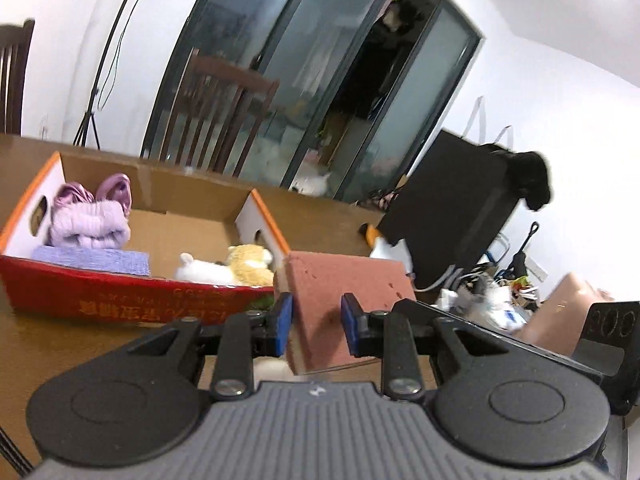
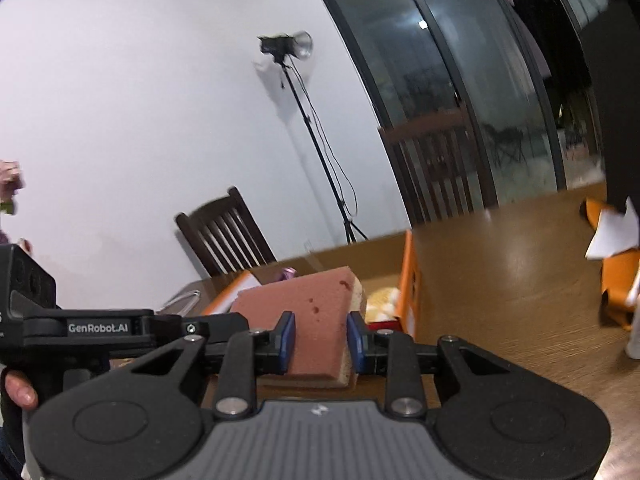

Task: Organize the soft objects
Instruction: 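Carry the pink sponge into the box and open the right gripper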

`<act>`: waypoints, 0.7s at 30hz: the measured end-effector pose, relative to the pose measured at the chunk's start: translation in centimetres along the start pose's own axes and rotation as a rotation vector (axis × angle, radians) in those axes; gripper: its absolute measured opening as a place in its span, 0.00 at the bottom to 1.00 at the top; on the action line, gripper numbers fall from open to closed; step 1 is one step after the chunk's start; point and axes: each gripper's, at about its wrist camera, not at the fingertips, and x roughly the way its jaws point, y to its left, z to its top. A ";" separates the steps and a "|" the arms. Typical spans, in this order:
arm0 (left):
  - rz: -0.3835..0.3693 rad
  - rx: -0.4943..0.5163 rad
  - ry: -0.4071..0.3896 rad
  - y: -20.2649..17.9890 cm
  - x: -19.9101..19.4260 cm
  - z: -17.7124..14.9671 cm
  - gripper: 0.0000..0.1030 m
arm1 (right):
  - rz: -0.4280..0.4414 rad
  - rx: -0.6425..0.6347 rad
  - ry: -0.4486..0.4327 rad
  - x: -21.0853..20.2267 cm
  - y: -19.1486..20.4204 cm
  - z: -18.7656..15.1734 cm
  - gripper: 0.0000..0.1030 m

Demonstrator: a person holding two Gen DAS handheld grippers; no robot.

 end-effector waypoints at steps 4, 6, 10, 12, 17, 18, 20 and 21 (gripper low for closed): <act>0.007 -0.010 -0.019 -1.4 -4.1 -2.2 0.27 | 0.011 0.003 -0.011 -3.4 2.6 -1.5 0.27; 0.015 -0.024 -0.013 -1.7 -5.8 -3.7 0.27 | 0.014 0.008 -0.001 -4.7 3.8 -2.6 0.27; 0.013 -0.045 -0.028 -1.9 -9.3 -5.8 0.27 | 0.029 0.006 0.011 -7.3 5.8 -4.4 0.27; 0.012 -0.046 -0.039 -1.9 -10.6 -6.5 0.27 | 0.041 -0.002 0.012 -8.2 6.6 -4.9 0.27; 0.009 -0.045 -0.060 -1.8 -12.0 -6.8 0.27 | 0.047 -0.013 0.009 -9.1 8.0 -5.3 0.27; 0.007 -0.051 -0.064 -1.6 -12.0 -6.6 0.27 | 0.048 -0.015 0.008 -9.1 8.1 -5.2 0.27; 0.010 -0.053 -0.069 -1.3 -11.7 -6.0 0.27 | 0.043 -0.024 0.005 -8.6 8.4 -4.7 0.27; 0.017 -0.051 -0.072 -1.0 -11.2 -5.4 0.27 | 0.039 -0.037 0.007 -7.9 8.5 -4.1 0.27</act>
